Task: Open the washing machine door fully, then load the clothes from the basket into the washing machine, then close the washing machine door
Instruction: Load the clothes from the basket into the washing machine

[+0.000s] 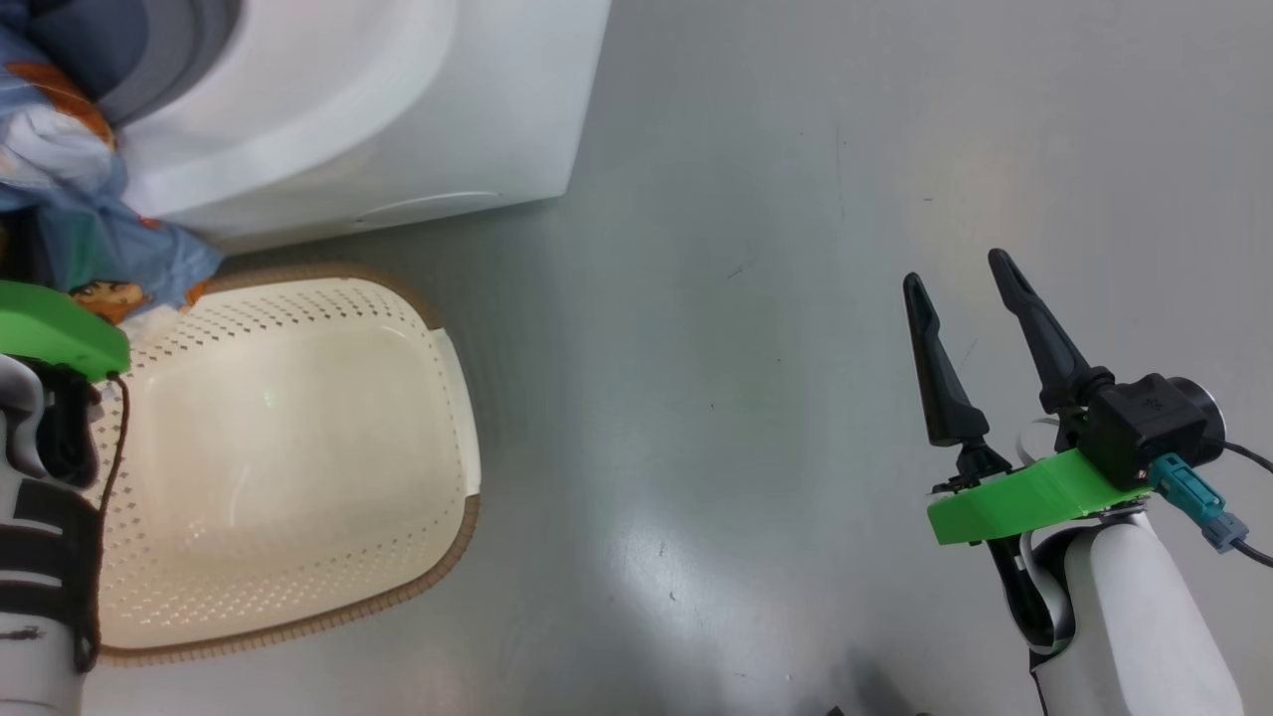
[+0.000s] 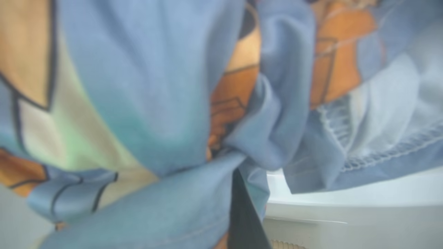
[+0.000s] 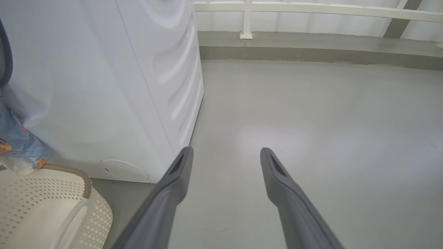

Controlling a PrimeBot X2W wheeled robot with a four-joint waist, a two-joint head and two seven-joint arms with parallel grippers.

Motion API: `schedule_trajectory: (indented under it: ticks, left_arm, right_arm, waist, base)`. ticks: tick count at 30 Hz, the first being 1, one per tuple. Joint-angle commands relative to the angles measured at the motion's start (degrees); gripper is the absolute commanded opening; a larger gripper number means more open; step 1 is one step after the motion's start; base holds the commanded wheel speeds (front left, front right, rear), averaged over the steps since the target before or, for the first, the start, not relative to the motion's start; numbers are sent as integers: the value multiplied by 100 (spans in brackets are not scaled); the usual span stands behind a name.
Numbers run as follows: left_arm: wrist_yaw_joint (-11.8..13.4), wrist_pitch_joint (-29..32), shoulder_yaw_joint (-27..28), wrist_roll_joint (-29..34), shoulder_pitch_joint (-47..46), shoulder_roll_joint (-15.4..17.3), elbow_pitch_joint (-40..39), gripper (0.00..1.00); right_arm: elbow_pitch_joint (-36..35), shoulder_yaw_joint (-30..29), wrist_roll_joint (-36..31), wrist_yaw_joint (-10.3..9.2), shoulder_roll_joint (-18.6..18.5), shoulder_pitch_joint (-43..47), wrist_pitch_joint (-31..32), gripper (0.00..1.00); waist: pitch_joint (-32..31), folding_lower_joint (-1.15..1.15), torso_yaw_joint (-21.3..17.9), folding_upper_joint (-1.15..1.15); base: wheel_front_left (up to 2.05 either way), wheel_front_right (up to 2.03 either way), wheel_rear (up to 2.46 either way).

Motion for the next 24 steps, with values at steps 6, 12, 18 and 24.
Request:
schedule_trajectory:
  ticks: [6, 12, 18, 24]
  left_arm:
    - [-8, -46, 267, 350, 455, 335, -835, 0]
    - [-8, -46, 528, 767, 993, 235, -1629, 0]
    - [-6, -46, 746, 1112, 1228, 184, -2339, 0]
    - [-7, -46, 828, 1343, 1196, 177, -2878, 0]
  right_arm:
    - [-89, 114, 50, 9, 8, 94, -27, 100]
    - [-31, 108, 51, 9, 8, 139, -27, 100]
    - [-2, 133, 62, 9, 8, 151, -27, 100]
    - [7, 189, 85, 9, 8, 161, -27, 100]
  waist:
    - [-176, 0, 70, 0]
    - [-334, 0, 140, 0]
    - [-425, 0, 183, 0]
    - [-471, 0, 161, 0]
  base:
    - [0, 0, 0]
    - [0, 0, 0]
    - [0, 0, 0]
    - [0, 0, 0]
